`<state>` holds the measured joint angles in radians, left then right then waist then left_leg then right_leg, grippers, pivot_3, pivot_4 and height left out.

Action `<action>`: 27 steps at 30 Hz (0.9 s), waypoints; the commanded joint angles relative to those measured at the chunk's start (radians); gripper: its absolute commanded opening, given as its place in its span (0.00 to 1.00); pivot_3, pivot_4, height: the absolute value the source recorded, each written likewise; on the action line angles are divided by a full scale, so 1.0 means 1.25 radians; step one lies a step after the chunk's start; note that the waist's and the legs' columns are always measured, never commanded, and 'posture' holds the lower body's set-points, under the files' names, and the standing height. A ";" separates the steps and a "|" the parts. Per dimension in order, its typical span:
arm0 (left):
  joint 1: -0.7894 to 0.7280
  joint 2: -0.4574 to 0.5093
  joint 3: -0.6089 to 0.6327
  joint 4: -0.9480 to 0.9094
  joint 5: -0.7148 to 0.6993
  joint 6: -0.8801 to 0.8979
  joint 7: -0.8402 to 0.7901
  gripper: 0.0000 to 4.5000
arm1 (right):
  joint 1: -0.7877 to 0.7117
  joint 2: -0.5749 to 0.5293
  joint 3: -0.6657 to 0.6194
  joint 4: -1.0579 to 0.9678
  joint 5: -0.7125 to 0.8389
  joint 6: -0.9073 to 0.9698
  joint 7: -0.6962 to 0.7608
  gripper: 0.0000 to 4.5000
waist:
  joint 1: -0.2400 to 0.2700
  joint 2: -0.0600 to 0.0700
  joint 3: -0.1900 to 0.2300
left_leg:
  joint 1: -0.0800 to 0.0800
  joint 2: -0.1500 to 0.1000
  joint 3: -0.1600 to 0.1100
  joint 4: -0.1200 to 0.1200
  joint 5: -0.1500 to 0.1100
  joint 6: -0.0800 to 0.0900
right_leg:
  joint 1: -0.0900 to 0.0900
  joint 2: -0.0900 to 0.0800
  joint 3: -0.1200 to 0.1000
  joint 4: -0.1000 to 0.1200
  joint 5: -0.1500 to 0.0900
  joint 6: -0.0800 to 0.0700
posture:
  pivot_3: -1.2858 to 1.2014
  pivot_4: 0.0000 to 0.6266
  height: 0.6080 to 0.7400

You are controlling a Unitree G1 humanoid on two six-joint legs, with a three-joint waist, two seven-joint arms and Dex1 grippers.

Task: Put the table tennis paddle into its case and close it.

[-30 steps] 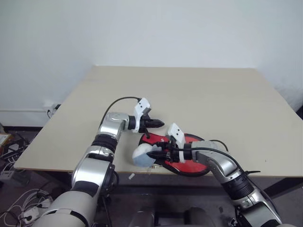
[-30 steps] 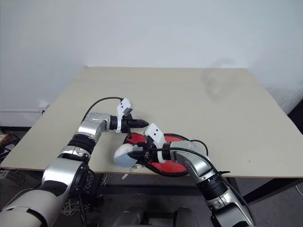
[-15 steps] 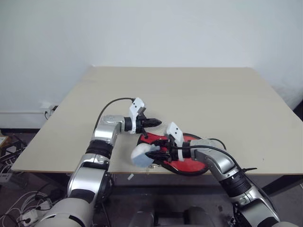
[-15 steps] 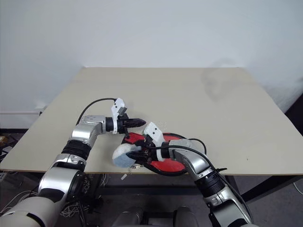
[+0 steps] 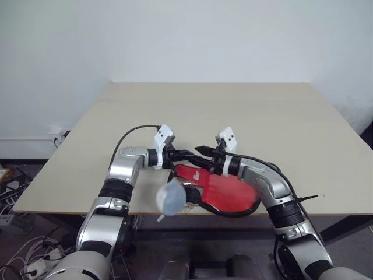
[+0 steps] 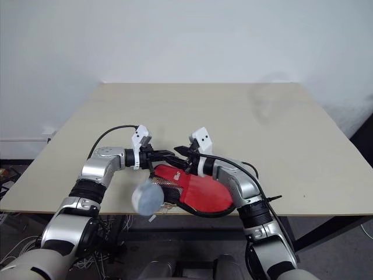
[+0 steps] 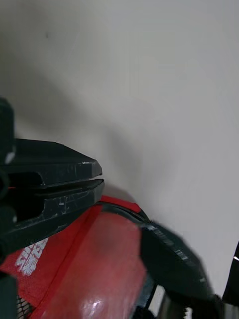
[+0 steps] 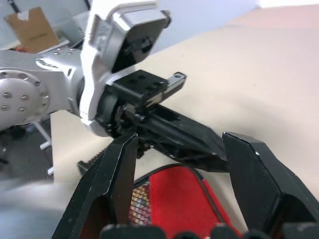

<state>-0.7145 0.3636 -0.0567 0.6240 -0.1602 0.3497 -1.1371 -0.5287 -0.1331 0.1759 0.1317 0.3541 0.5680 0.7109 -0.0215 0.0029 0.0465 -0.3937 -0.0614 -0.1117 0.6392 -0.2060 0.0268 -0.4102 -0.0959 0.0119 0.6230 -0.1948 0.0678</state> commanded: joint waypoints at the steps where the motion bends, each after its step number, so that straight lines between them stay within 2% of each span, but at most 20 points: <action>1: -0.011 0.011 0.005 -0.047 -0.019 0.006 -0.002 0.00 | -0.020 -0.024 -0.009 0.020 -0.037 -0.026 -0.023 0.65 | 0.000 0.000 0.000 | 0.000 0.000 0.001 0.000 0.000 0.000 | 0.000 0.000 0.000 0.000 0.000 0.000 | 0.52 0.00 1.00; 6: -0.001 0.028 0.005 -0.094 -0.039 0.025 -0.028 0.00 | -0.024 -0.060 0.003 0.061 -0.068 -0.020 -0.019 0.65 | -0.002 0.000 0.000 | 0.000 0.001 0.007 0.000 0.000 0.000 | -0.001 0.001 0.001 0.000 0.001 -0.001 | 0.52 0.00 1.00; 17: 0.151 0.095 -0.057 -0.389 -0.091 0.124 -0.099 0.00 | -0.011 -0.090 0.005 0.071 -0.098 -0.027 -0.002 0.65 | -0.008 0.000 0.000 | 0.000 0.003 0.012 0.000 0.000 0.000 | -0.002 0.002 0.006 0.000 0.001 -0.002 | 0.52 0.00 1.00; 27: 0.197 0.130 -0.094 -0.447 -0.077 0.120 -0.087 0.00 | 0.005 -0.130 0.000 0.047 -0.106 -0.037 0.012 0.65 | -0.009 0.000 0.000 | 0.001 0.003 0.012 0.001 0.000 0.000 | -0.001 0.003 0.006 0.000 0.002 -0.003 | 0.52 0.00 1.00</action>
<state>-0.4608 0.5097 -0.1773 0.0909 -0.2509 0.5170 -1.2486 -0.5034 -0.2823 0.1976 0.2257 0.2280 0.5463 0.7239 -0.0327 0.0034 0.0468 -0.3930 -0.0573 -0.0970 0.6401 -0.2059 0.0273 -0.4118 -0.0924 0.0191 0.6230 -0.1927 0.0640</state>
